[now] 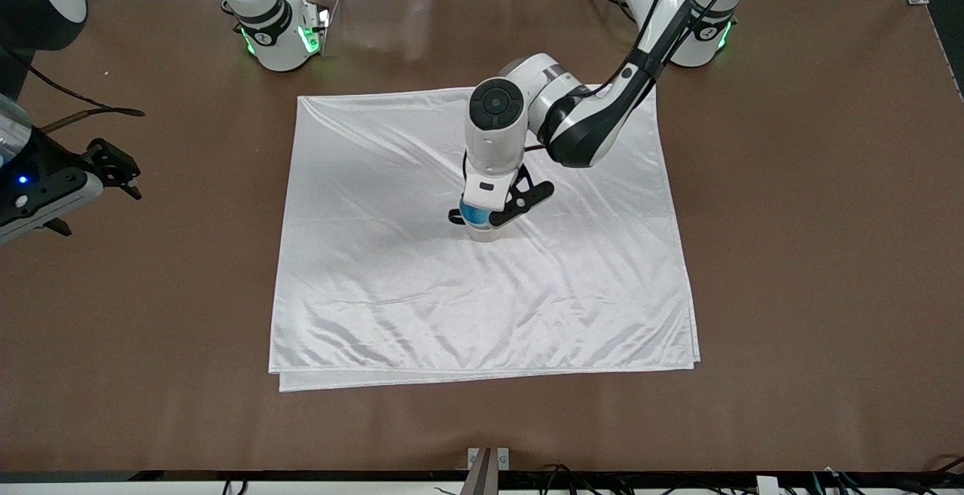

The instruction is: Place blue cup into white mug on cloth

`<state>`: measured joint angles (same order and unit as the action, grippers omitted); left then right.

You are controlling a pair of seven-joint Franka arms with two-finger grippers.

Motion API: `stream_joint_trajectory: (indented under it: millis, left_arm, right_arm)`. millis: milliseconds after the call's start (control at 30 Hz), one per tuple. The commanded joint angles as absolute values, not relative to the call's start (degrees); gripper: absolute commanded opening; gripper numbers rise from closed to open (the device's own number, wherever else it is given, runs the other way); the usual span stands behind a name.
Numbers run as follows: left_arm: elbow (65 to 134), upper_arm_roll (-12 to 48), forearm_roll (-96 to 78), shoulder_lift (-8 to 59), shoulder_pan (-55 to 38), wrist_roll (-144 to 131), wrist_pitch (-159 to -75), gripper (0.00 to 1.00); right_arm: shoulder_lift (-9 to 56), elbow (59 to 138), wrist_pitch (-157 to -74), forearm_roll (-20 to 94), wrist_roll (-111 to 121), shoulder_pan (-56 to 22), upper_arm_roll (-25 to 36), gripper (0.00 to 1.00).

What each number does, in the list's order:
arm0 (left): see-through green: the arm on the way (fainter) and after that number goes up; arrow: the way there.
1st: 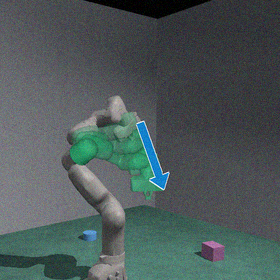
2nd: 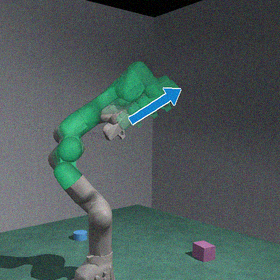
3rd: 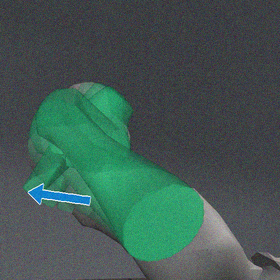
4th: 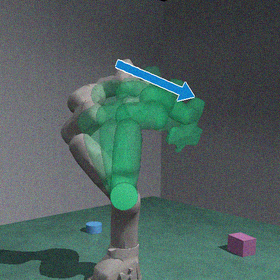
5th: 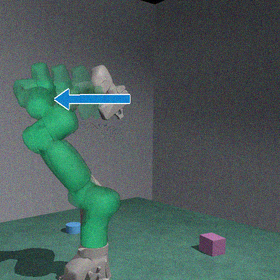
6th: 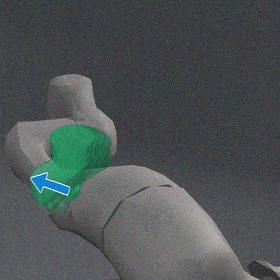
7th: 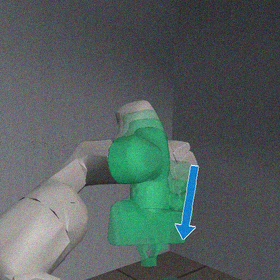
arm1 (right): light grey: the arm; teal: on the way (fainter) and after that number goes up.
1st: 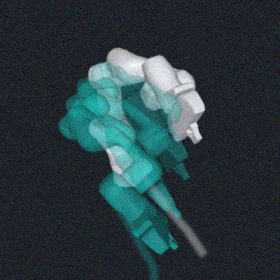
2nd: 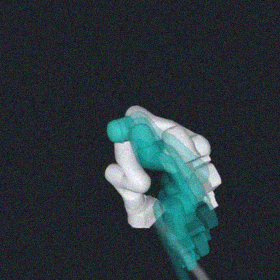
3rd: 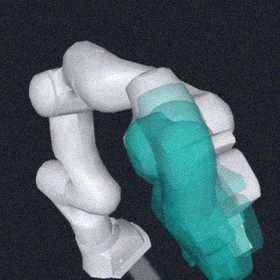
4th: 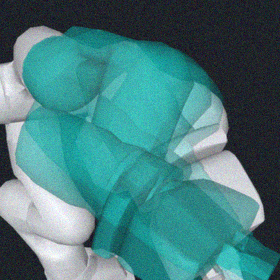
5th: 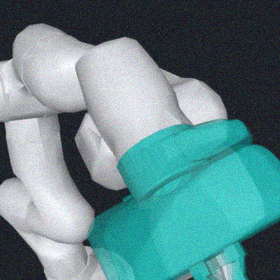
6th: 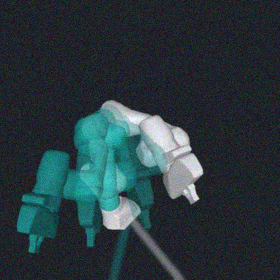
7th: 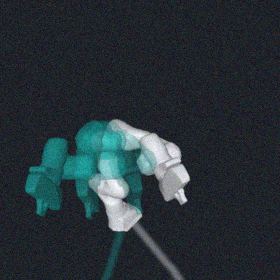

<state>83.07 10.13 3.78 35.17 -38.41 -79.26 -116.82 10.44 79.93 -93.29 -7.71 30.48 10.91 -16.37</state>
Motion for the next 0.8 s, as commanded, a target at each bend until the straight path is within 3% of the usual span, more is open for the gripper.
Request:
stream_joint_trajectory:
  millis: [0,767]
  left_arm:
    - [82.88,9.49,5.45,35.68,-39.29,-81.04,-117.42,0.00]
    - [82.88,9.41,6.59,39.20,-39.20,-80.95,-121.02,0.00]
  right_arm:
    - [9.84,79.19,-90.09,-6.42,27.43,12.39,-16.96,1.00]
    - [2.38,84.72,-89.03,-5.80,9.76,15.29,-17.31,1.00]
